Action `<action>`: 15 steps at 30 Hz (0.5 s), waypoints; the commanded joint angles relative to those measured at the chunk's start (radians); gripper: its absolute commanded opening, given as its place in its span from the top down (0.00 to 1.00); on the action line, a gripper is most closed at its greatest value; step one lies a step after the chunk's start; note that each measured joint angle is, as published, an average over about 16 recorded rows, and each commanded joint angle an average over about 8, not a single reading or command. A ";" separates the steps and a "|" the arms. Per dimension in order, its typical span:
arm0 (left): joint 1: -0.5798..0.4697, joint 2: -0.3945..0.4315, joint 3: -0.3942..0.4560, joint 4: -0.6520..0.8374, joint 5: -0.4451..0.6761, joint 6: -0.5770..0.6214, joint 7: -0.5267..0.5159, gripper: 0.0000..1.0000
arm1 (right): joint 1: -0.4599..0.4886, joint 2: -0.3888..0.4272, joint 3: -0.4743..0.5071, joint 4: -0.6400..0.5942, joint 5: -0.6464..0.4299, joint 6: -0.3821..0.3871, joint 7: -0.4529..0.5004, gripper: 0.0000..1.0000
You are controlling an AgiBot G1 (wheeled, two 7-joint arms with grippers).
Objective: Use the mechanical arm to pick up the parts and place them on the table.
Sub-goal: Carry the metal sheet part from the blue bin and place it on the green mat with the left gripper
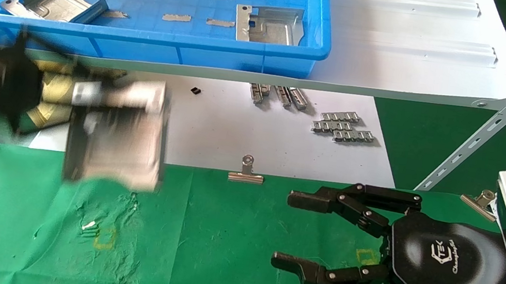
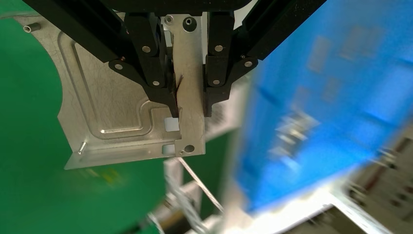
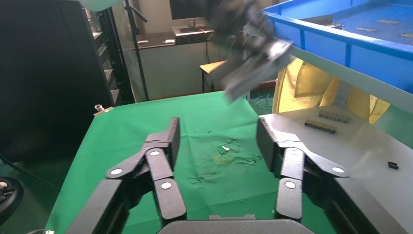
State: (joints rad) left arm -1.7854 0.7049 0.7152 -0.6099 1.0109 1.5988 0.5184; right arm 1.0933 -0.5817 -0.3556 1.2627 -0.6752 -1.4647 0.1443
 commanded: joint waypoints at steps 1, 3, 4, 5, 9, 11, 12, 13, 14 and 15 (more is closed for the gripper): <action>0.051 -0.051 0.053 -0.056 -0.044 -0.005 0.021 1.00 | 0.000 0.000 0.000 0.000 0.000 0.000 0.000 0.00; 0.069 -0.044 0.095 -0.033 -0.017 -0.013 0.075 1.00 | 0.000 0.000 0.000 0.000 0.000 0.000 0.000 0.00; 0.076 -0.037 0.114 -0.017 0.002 -0.017 0.107 1.00 | 0.000 0.000 0.000 0.000 0.000 0.000 0.000 0.00; 0.081 -0.028 0.132 -0.001 0.023 -0.021 0.137 1.00 | 0.000 0.000 0.000 0.000 0.000 0.000 0.000 0.00; 0.097 0.006 0.183 0.066 0.091 -0.028 0.251 1.00 | 0.000 0.000 0.000 0.000 0.000 0.000 0.000 0.00; 0.102 0.018 0.197 0.102 0.105 -0.028 0.291 1.00 | 0.000 0.000 0.000 0.000 0.000 0.000 0.000 0.00; 0.104 0.024 0.201 0.122 0.108 -0.028 0.304 1.00 | 0.000 0.000 0.000 0.000 0.000 0.000 0.000 0.00; 0.106 0.029 0.205 0.142 0.108 -0.028 0.316 0.97 | 0.000 0.000 0.000 0.000 0.000 0.000 0.000 0.00; 0.107 0.035 0.208 0.161 0.108 -0.028 0.325 0.87 | 0.000 0.000 0.000 0.000 0.000 0.000 0.000 0.00; 0.108 0.041 0.211 0.179 0.107 -0.027 0.332 0.75 | 0.000 0.000 0.000 0.000 0.000 0.000 0.000 0.00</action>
State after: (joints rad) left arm -1.6794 0.7473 0.9238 -0.4370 1.1131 1.5721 0.8423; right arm 1.0933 -0.5816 -0.3558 1.2627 -0.6751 -1.4646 0.1442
